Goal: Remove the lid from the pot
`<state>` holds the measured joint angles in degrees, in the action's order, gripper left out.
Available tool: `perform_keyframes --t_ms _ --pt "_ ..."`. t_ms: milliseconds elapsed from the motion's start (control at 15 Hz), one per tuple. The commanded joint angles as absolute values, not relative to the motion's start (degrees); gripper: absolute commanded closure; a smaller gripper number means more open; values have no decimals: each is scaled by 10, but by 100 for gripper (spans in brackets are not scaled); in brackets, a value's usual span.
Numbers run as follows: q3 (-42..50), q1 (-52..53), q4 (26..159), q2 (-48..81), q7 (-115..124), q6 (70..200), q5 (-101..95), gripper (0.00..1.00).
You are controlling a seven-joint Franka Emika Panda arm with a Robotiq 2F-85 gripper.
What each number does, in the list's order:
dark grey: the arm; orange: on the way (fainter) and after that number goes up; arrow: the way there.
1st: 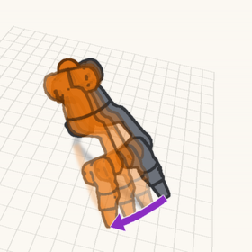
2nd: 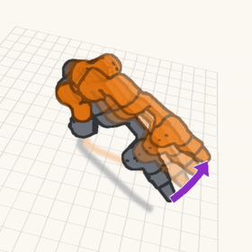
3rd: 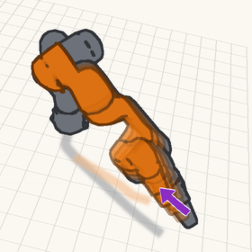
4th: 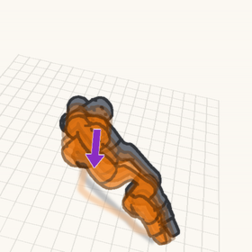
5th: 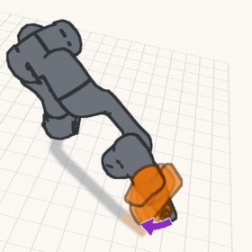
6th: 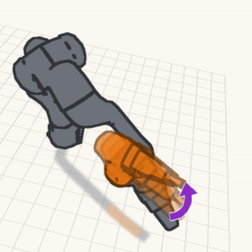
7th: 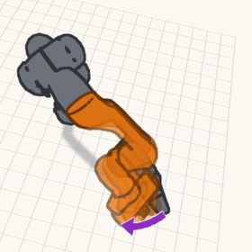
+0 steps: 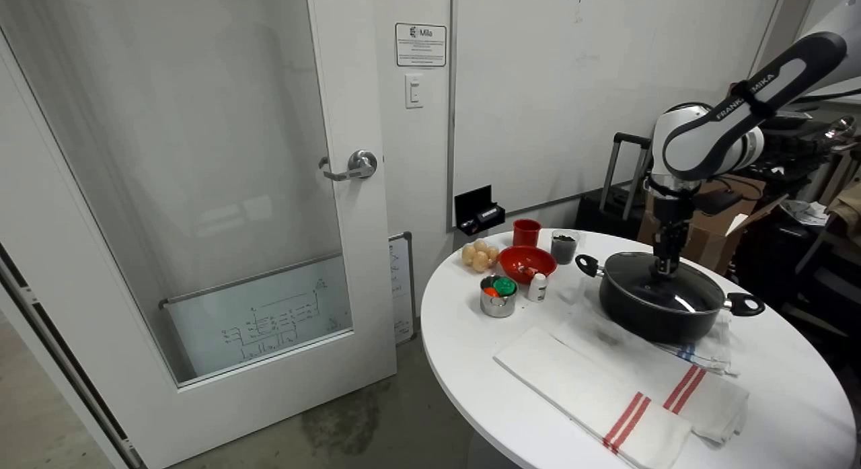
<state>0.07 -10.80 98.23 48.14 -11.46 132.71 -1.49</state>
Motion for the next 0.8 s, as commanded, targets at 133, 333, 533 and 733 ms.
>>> perform_keyframes --t_ms 133,333,533,733 --pt "16 -94 1023 425 -111 1312 -26 74" --pt "24 -82 1059 381 -105 1308 -38 74" --pt "27 -64 1089 338 -99 1307 -53 74" --pt "25 -40 1103 311 -88 1303 -75 74"
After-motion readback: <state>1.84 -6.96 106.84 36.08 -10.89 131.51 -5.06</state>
